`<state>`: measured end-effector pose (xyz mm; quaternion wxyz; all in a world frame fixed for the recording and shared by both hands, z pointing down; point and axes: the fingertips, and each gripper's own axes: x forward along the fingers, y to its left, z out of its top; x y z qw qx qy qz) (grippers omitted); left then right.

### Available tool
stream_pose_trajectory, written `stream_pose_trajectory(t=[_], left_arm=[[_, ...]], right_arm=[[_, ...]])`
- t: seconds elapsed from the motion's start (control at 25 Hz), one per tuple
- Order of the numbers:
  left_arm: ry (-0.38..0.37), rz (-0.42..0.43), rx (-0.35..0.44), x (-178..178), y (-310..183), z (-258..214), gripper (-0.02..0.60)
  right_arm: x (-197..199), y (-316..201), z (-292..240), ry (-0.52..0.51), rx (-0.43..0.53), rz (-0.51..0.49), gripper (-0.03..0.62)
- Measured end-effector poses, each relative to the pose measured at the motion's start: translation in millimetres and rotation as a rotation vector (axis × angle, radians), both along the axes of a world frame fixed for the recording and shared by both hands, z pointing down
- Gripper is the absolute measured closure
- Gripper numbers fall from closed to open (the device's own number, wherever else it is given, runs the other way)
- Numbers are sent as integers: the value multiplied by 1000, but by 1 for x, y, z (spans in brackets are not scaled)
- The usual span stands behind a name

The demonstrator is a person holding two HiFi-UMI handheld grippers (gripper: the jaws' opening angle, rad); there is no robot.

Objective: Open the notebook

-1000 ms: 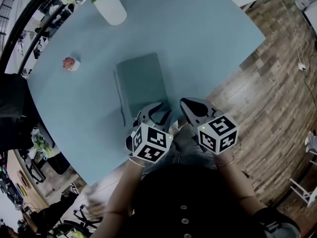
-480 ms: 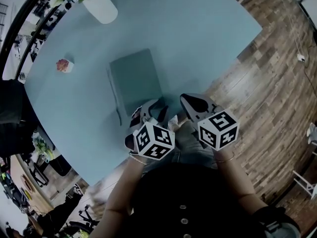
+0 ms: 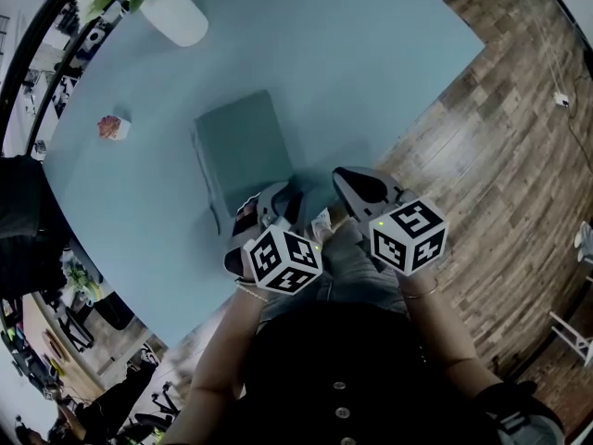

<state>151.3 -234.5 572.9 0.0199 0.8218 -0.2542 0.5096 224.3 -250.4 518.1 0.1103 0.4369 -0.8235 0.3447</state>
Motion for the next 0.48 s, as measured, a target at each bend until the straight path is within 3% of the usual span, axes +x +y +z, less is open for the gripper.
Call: stream_pose_trajectory(t=[0.48], left_arm=[[23, -7, -50, 0, 0, 0, 472]], right_arm=[[3, 4, -4, -31, 3, 0, 591]])
